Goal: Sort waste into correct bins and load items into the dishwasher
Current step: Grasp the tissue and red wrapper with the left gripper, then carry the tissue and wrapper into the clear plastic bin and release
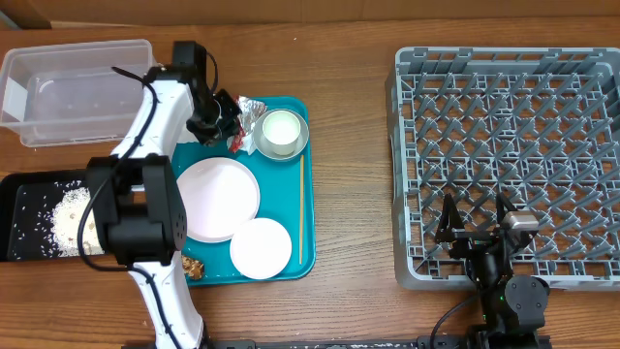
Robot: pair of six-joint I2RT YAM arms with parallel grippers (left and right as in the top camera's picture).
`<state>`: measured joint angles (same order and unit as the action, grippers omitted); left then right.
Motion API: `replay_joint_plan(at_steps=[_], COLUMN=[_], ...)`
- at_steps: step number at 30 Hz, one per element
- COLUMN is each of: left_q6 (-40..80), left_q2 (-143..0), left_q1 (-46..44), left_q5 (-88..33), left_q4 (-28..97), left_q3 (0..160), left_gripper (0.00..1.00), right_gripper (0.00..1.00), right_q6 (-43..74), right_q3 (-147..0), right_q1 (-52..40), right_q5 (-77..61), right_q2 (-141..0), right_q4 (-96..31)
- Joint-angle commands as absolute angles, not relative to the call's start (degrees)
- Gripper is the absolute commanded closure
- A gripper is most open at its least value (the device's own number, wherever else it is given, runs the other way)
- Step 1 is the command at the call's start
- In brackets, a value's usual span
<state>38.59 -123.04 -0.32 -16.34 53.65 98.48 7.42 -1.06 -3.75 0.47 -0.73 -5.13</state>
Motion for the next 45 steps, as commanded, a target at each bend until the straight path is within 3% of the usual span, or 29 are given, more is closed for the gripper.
replay_joint_plan(at_steps=[1, 10, 20, 27, 34, 35, 38, 40, 42, 45], left_q6=[37.3, 37.8, 38.8, 41.0, 38.5, 38.5, 38.5, 38.6, 38.5, 38.6], left_q2=[-116.0, -107.4, -104.5, -105.1, -110.1, -111.2, -114.2, -114.5, -114.2, -113.0], left_q1=[0.1, 3.3, 13.7, 19.4, 21.7, 22.0, 22.6, 22.6, 22.6, 22.6], left_q5=[-19.1, -19.1, -18.3, -2.5, 4.6, 4.6, 1.8, -0.6, -4.2, -12.7], left_q4=[54.7, 53.1, 42.3, 38.9, 38.2, 37.6, 35.9, 35.9, 35.2, 34.8], left_q3=[102.7, 102.9, 102.9, 102.9, 102.9, 102.9, 102.9, 102.9, 102.9, 102.9], left_gripper=[0.96, 0.96, 0.96, 0.96, 0.96, 0.93, 0.48, 0.33, 0.08, 0.02], right_gripper=[0.0, 0.0, 0.0, 0.0, 0.0, 0.0, 0.0, 0.0, 0.0, 0.0], right_q6=[7.0, 7.0, 7.0, 7.0, 7.0, 7.0, 7.0, 7.0, 7.0, 7.0], right_q3=[-0.5, -0.5, -0.5, -0.5, -0.5, -0.5, -0.5, -0.5, -0.5, -0.5], right_q1=[-3.5, -3.5, -3.5, -3.5, -3.5, -3.5, -3.5, -3.5, -3.5, -3.5], right_q5=[1.2, 1.2, 1.2, 1.2, 1.2, 1.2, 1.2, 1.2, 1.2, 1.2], right_q2=[-0.2, -0.2, -0.2, -0.2, -0.2, -0.2, -0.2, -0.2, -0.2, -0.2], right_q4=[-4.7, -4.7, -4.7, -4.7, -4.7, -4.7, -4.7, -4.7, -4.7, -4.7])
